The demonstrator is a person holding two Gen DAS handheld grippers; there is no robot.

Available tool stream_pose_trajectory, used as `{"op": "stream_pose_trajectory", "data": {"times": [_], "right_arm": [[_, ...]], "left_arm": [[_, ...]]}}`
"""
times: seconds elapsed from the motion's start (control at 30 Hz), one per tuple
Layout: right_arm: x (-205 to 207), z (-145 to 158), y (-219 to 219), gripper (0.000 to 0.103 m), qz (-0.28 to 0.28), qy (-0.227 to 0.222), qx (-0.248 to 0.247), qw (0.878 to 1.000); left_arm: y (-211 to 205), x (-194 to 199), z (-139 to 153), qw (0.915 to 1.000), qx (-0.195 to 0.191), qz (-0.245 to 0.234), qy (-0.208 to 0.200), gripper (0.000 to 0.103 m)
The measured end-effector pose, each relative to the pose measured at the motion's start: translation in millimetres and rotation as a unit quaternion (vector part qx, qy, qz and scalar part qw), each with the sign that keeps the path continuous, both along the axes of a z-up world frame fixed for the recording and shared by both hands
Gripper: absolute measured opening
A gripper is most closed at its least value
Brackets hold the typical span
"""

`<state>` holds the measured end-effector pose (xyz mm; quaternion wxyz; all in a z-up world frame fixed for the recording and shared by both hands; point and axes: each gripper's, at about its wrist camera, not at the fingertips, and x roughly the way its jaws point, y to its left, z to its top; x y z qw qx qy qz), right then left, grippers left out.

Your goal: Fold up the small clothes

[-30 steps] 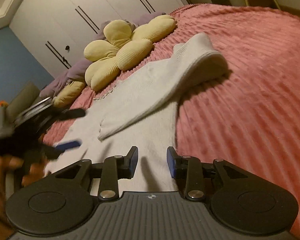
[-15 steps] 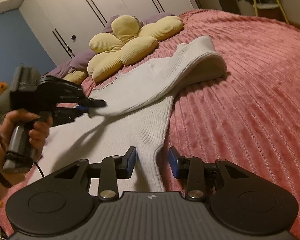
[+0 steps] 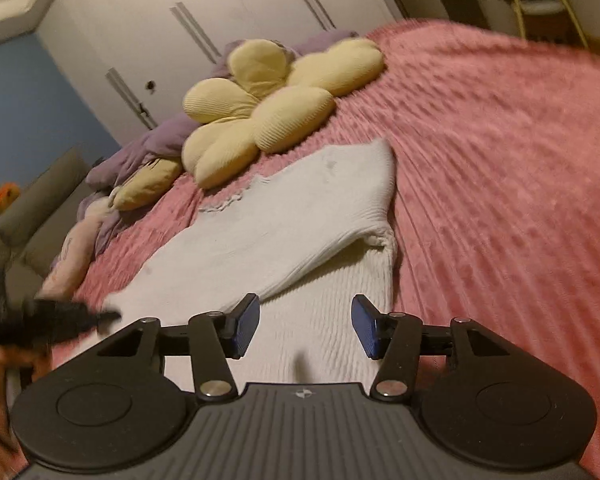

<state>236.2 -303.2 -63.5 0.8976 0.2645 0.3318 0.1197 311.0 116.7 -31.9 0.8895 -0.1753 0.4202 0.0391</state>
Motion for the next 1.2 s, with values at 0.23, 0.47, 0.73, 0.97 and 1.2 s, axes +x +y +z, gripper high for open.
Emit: {"op": "stream_pose_trajectory", "data": {"times": [0.23,0.47,0.73,0.97,1.2], "right_arm": [[39,-13,-5,0.050,-0.058,0.035,0.058,0.996],[63,-15,9,0.013,-0.078,0.052,-0.017,0.995],[61,-12,28,0.010,-0.069,0.019,-0.112,0.991],[59,0,41,0.009,-0.067,-0.009,-0.191,0.979],[61,-9,50,0.010,-0.059,-0.004,-0.248,0.967]], "left_arm": [[1,-3,3,0.9995,-0.003,-0.021,-0.021,0.010],[2,9,11,0.9982,0.008,-0.040,-0.043,0.010],[-1,17,-10,0.9986,0.025,-0.046,-0.006,0.010],[-3,16,-1,0.9974,0.030,-0.054,-0.038,0.010],[-14,20,-20,0.9951,0.063,-0.076,-0.007,0.013]]}}
